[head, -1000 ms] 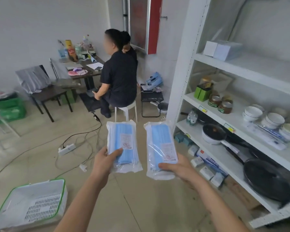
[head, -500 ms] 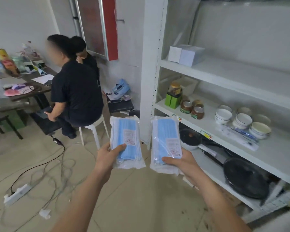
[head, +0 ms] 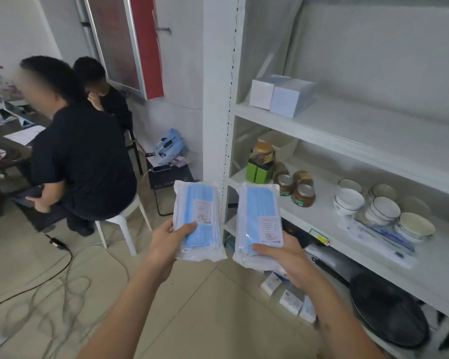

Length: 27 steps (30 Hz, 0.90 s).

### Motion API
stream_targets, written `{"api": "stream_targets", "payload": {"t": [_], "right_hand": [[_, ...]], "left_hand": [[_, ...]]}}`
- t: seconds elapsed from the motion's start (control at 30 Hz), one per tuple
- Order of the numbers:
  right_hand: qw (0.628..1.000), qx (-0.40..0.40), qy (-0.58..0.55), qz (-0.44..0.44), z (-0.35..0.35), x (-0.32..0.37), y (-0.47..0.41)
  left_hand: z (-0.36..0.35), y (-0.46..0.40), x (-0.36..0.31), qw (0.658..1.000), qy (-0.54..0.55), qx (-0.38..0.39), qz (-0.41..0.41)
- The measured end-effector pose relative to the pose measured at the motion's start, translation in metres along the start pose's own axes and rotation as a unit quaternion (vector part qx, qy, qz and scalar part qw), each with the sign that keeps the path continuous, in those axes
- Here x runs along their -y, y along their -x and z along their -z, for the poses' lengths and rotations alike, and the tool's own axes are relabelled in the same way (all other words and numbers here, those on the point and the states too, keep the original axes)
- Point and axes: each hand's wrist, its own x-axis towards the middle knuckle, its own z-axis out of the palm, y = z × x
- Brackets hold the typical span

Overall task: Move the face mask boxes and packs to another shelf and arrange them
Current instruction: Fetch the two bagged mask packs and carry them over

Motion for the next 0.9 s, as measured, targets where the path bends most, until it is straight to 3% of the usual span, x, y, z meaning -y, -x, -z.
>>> {"api": "stream_targets", "payload": {"t": [0.5, 0.9], "right_hand": [[0.997, -0.071, 0.011, 0.011, -0.006, 0.046, -0.171], [0.994, -0.102, -0.01, 0.033, 0.02, 0.073, -0.269]], "left_hand": [[-0.013, -0.192, -0.075, 0.998, 0.01, 0.066, 0.001], [-0.068, -0.306, -0.095, 0.995, 0.017, 0.099, 0.025]]}}
